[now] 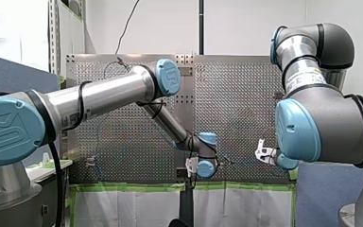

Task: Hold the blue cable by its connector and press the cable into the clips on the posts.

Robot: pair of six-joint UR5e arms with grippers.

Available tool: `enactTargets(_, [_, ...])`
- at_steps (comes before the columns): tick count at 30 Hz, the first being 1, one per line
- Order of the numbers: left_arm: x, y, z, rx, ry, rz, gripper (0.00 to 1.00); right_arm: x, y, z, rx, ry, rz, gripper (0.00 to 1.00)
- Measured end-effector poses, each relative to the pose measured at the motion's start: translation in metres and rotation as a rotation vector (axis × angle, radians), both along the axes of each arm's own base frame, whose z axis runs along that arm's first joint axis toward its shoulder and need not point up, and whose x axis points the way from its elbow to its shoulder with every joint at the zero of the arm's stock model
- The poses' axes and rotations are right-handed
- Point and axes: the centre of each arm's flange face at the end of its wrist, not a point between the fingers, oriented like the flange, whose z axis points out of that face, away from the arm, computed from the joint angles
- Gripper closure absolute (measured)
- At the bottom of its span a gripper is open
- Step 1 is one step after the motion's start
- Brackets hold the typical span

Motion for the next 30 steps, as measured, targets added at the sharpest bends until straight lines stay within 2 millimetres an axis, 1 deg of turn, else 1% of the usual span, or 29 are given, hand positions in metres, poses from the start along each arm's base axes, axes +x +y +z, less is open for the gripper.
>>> enactTargets(5, [0.003, 0.001, -0.017, 0.018, 0.022, -0.003, 1.0, 0.0, -0.003, -0.001, -0.003, 0.001, 0.002, 1.0])
enactTargets(7, [0.005, 0.001, -0.025, 0.026, 0.034, -0.004, 1.0, 0.001, -0.004, -0.006, 0.004, 0.004, 0.004, 1.0])
enactTargets(10, [0.01, 0.001, -0.03, 0.026, 0.04, 0.0, 1.0, 0.003, -0.005, -0.017, 0.024, 0.008, 0.009, 1.0])
enactTargets(13, [0.016, 0.003, -0.03, 0.024, 0.039, 0.007, 1.0, 0.005, -0.007, -0.022, 0.039, 0.014, 0.012, 1.0])
enactTargets(15, [0.02, 0.004, -0.029, 0.02, 0.037, 0.013, 1.0, 0.006, -0.01, -0.021, 0.039, 0.016, 0.013, 1.0])
enactTargets(27, [0.051, 0.01, -0.009, -0.008, 0.006, 0.053, 1.0, 0.006, -0.032, -0.009, -0.001, 0.013, 0.01, 1.0])
enactTargets(30, [0.056, 0.015, -0.008, -0.007, 0.006, 0.062, 1.0, 0.005, -0.036, -0.007, -0.012, 0.01, 0.008, 1.0])
